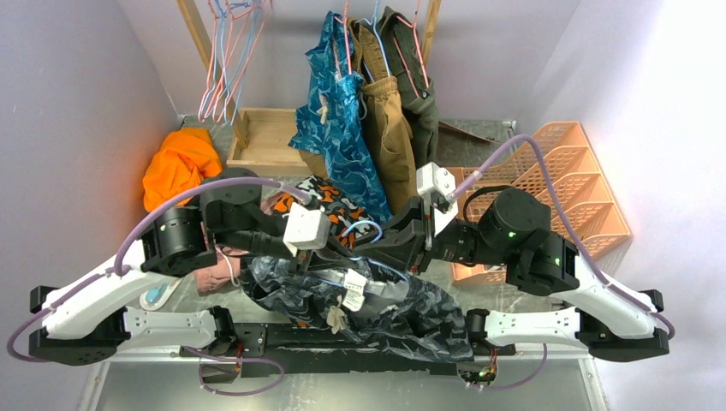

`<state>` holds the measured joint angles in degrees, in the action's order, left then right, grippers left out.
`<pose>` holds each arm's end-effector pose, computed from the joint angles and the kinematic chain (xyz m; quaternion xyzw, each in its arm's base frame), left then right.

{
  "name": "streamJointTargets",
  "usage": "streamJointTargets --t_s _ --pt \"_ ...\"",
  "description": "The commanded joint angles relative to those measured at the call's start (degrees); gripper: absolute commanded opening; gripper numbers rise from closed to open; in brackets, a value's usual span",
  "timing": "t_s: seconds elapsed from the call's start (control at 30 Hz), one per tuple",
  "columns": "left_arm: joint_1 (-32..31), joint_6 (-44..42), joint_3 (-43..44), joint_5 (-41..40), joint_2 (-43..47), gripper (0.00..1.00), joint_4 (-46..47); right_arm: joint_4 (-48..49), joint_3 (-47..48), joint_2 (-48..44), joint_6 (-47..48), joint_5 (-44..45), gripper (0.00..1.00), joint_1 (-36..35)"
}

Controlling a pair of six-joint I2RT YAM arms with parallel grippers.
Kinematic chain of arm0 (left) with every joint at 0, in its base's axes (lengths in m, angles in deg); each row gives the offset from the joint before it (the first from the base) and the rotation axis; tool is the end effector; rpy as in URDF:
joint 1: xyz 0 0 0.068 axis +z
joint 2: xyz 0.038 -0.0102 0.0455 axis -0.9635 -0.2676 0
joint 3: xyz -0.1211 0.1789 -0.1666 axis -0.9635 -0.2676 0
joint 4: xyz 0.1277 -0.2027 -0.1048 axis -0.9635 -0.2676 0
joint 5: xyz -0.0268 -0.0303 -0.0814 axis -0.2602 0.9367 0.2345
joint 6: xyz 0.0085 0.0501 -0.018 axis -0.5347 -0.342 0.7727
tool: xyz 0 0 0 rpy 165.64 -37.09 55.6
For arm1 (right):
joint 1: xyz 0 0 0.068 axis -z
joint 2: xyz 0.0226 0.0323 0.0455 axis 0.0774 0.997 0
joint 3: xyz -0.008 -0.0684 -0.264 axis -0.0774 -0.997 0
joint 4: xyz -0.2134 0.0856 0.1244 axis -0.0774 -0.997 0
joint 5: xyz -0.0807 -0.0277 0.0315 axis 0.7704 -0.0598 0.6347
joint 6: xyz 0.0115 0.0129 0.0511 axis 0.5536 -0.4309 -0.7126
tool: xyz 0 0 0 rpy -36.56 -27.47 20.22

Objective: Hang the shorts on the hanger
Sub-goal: Hang the shorts on the hanger.

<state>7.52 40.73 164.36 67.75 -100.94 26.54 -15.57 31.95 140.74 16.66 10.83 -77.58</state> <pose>0.0591 -0.1851 0.4799 0.5963 0.4958 -0.4678 0.4240 0.0369 0.1476 0.4968 -0.4307 0.5211 0.5259 0.5161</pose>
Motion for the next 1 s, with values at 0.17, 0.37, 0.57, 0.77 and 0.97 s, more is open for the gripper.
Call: streamJointTargets --t_s 0.17,0.37,0.57,0.77,0.97 --pt "0.23 2.21 -7.76 -7.67 10.56 0.07 10.98 -10.28 5.79 0.39 -2.37 5.16 0.58 -0.22" --pt "0.25 1.99 -7.2 -6.88 9.99 0.07 10.07 -13.13 6.15 1.93 -2.08 3.34 0.6 -0.2" --pt "0.25 1.76 -6.77 -6.48 8.87 0.07 9.81 -10.9 6.74 4.16 -1.4 3.34 0.6 -0.2" --pt "0.25 1.97 -7.2 -6.57 9.14 0.07 10.42 -11.99 8.33 6.73 -0.91 3.26 0.32 -0.24" --pt "0.25 2.14 -7.25 -8.0 9.69 0.07 10.27 -11.42 7.96 5.91 -0.89 3.6 0.0 -0.29"
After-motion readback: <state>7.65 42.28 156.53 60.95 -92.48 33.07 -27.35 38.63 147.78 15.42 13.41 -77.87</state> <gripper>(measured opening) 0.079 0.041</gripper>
